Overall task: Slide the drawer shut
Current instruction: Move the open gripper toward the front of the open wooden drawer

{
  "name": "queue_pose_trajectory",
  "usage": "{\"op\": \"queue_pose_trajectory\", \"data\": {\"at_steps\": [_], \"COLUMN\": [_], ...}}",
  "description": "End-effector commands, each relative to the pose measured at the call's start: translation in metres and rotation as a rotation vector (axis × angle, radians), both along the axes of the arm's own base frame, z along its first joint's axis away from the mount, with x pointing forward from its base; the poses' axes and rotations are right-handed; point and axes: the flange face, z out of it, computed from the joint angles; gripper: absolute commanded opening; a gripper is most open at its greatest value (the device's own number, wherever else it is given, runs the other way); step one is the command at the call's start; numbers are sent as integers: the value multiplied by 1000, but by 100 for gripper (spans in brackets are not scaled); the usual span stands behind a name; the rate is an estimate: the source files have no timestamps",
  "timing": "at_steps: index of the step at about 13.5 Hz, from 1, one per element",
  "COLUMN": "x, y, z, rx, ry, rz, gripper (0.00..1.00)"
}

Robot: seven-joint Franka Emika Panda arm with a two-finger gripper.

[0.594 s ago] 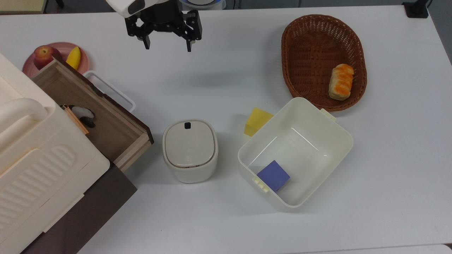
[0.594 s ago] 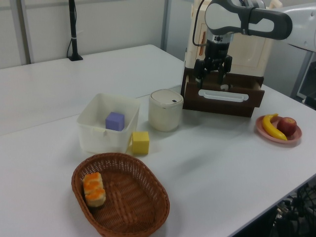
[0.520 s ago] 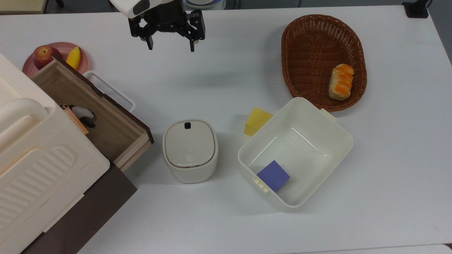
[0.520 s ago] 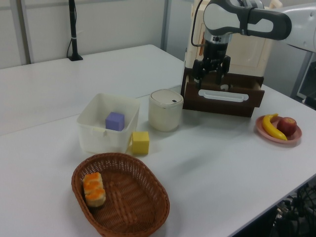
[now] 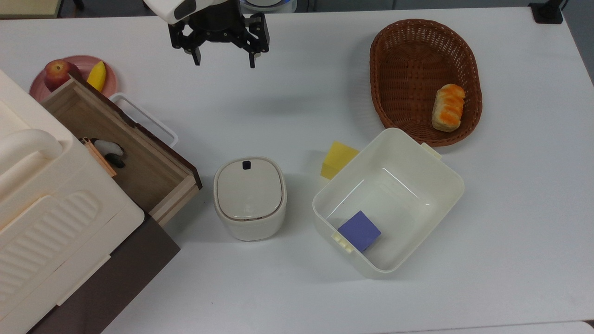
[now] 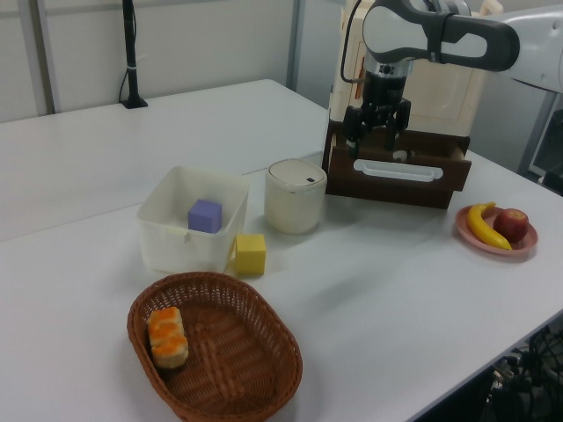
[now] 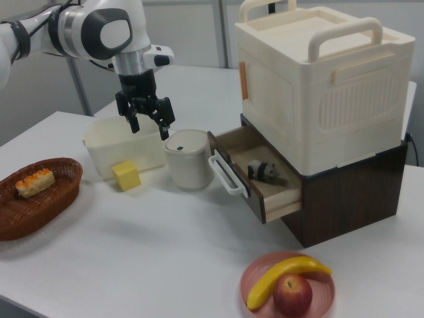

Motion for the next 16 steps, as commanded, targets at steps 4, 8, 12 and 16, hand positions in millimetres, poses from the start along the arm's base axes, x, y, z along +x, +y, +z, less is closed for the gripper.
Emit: {"op": "queue_pose_trajectory", "data": {"at_steps": [4, 8, 12, 16], "x": [-6, -6, -7, -5], "y": [-1, -4, -11, -37], "z": [4, 3, 6, -1], "rx": [20, 20, 20, 18], "ry": [13, 13, 10, 10], "rz": [-10, -13, -28, -212], "gripper": [100, 49, 0, 0]}}
